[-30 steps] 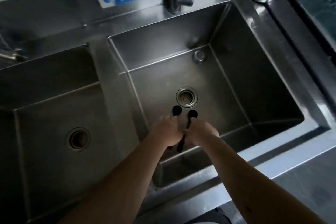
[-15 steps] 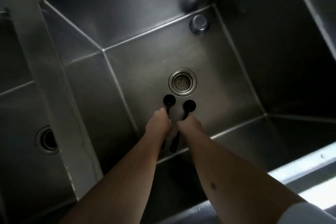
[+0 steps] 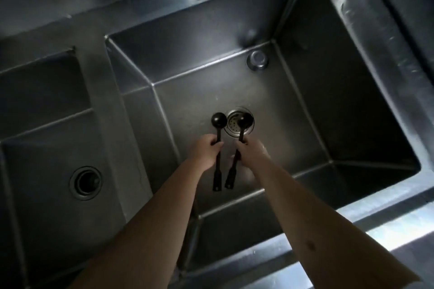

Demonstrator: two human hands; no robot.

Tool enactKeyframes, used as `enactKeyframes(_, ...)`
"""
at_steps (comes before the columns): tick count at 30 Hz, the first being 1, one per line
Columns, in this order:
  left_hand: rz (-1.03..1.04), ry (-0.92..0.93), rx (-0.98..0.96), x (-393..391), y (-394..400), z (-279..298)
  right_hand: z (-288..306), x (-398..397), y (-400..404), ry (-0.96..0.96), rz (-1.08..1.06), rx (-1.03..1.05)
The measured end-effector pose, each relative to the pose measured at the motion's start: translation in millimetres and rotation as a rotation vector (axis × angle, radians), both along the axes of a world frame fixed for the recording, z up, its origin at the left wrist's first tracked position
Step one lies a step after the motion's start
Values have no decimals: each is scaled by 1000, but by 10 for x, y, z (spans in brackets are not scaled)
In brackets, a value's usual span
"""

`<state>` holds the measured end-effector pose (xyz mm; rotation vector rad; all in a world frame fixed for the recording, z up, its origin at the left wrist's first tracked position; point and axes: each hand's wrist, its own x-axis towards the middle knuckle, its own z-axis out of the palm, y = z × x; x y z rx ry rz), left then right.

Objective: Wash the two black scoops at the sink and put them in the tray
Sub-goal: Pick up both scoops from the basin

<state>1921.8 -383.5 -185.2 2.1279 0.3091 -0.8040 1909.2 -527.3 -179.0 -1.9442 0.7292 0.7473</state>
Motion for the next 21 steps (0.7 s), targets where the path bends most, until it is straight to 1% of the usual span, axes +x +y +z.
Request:
enactKeyframes(3,93,-63,-76,-78,162,555,486,-53,-32,-78,-39,72)
enactKeyframes(6,109,-124,-134,-280,330,1107,942,-188,10,-90,-80,219)
enactKeyframes(8,103,-128,-157,-400,417,1377,1164,-268,33,-127,-66,267)
enactKeyframes(11,163,-123,-205,-558,538,1644,1410,-383,76,-197,-69,310)
enactKeyframes(15,290,-155,-276,-784,656,1917,1638,-543,185,-243,-25,331)
enactKeyframes(18,365,-110,-339,-939,711,2076,1775,-664,267,-278,5,350)
enactKeyframes(21,376,-89,-389,-1096,797,2160,1845,-819,353,-307,22,329)
